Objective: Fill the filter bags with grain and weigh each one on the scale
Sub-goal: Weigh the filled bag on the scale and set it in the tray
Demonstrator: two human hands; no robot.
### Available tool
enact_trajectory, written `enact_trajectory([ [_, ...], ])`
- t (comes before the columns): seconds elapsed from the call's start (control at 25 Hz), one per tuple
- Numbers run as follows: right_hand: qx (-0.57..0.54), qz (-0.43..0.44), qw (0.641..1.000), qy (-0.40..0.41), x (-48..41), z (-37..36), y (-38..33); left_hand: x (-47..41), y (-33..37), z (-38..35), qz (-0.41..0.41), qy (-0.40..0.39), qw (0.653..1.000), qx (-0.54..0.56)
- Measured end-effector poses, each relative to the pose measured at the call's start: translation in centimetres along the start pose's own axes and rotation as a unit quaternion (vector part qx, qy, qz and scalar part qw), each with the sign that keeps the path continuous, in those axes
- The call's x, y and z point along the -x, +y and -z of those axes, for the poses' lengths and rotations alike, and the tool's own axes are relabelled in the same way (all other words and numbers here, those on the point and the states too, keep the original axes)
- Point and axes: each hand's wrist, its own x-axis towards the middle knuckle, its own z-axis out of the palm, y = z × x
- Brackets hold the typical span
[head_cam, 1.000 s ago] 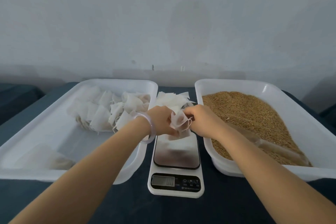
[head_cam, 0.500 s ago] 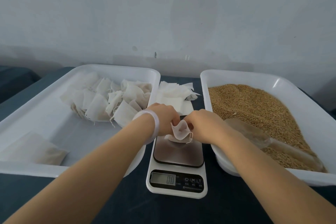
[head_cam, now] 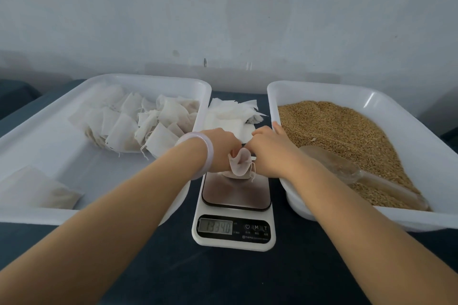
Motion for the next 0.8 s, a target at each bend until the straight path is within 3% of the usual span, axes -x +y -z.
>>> enact_trajectory([
  [0.16,-0.134,0.015,0.990,0.047,0.3,0.5,0.9,0.8,-0.2,-0.1,-0.004,0.054,0.988,0.144],
  [0.28,-0.248,0.003,0.968,0.040,0.7,0.8,1.3,1.7,0.0,0.6,0.025,0.081,0.967,0.240],
  [0.8,-0.260,-0.018,0.965,0.020,1.1,1.0,1.0,1.8,-0.2,0.5,0.015,0.094,0.956,0.277],
])
